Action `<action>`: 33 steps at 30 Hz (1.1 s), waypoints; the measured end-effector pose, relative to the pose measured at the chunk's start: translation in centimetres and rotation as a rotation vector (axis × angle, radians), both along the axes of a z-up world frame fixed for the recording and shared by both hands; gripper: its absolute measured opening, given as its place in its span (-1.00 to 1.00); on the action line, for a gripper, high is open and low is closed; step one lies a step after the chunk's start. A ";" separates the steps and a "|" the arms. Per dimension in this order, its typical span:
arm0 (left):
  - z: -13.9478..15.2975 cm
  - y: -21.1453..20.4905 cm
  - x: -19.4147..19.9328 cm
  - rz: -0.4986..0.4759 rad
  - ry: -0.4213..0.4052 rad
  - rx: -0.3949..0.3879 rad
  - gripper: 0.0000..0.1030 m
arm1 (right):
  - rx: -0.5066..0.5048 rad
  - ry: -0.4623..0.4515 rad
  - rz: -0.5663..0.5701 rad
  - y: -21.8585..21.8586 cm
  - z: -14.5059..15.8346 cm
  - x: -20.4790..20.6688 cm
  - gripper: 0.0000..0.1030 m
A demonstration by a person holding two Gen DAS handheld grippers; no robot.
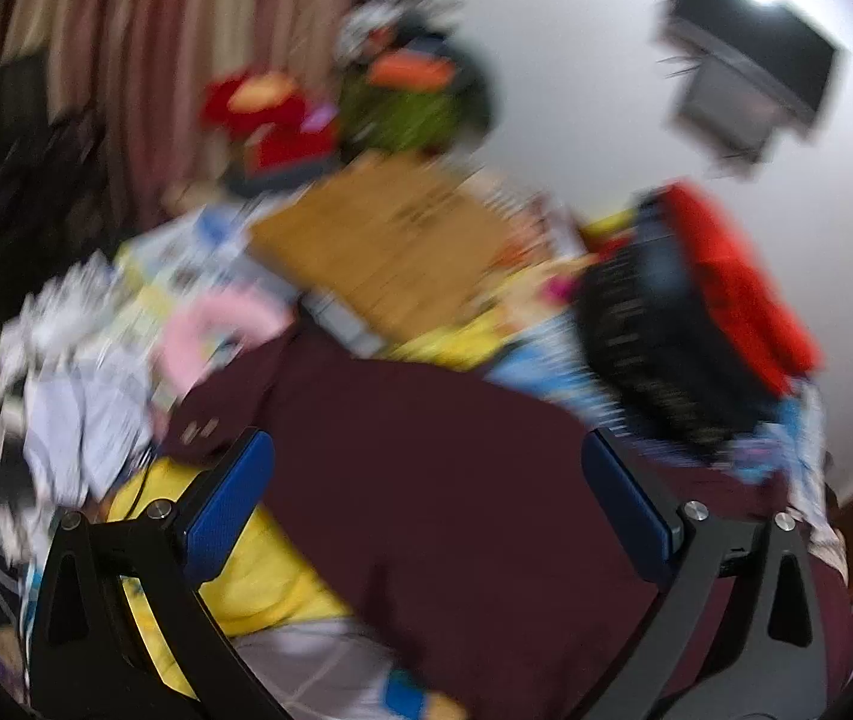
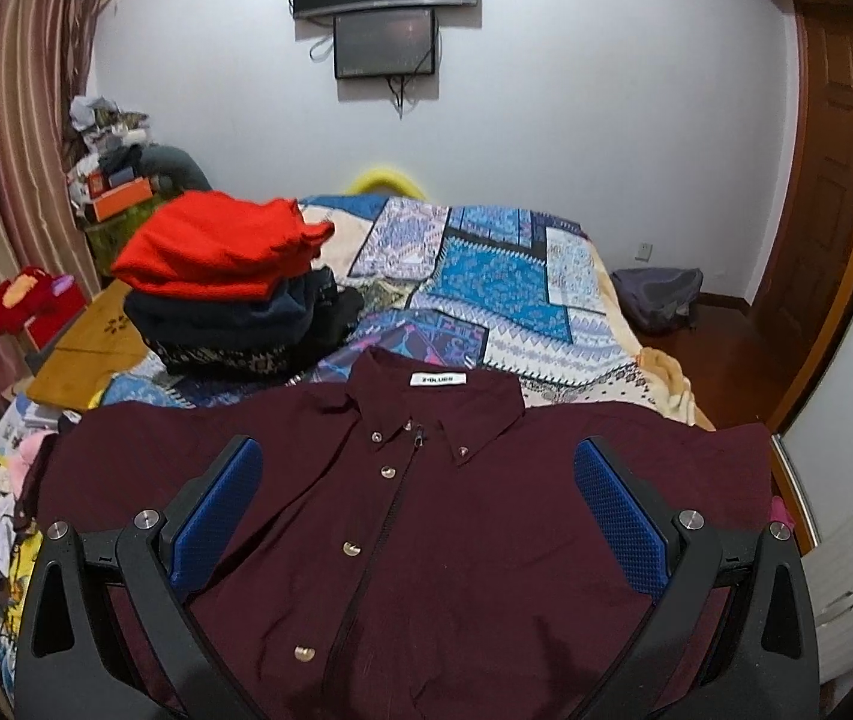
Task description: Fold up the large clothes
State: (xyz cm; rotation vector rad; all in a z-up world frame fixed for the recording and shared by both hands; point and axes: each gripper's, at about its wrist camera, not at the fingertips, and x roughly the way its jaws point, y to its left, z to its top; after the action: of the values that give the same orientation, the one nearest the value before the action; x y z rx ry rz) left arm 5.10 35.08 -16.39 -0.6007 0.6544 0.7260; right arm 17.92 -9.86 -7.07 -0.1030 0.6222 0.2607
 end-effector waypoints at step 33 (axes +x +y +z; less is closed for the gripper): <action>-3.1 2.1 2.0 -0.034 0.002 -0.075 -0.95 | -0.017 0.221 0.032 1.4 -4.6 4.7 1.00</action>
State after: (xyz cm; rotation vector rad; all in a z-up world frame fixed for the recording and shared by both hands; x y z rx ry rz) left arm 7.12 37.21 -19.45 -0.6562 0.6941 0.6725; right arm 22.64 -8.50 -11.69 -0.1014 0.8433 0.2998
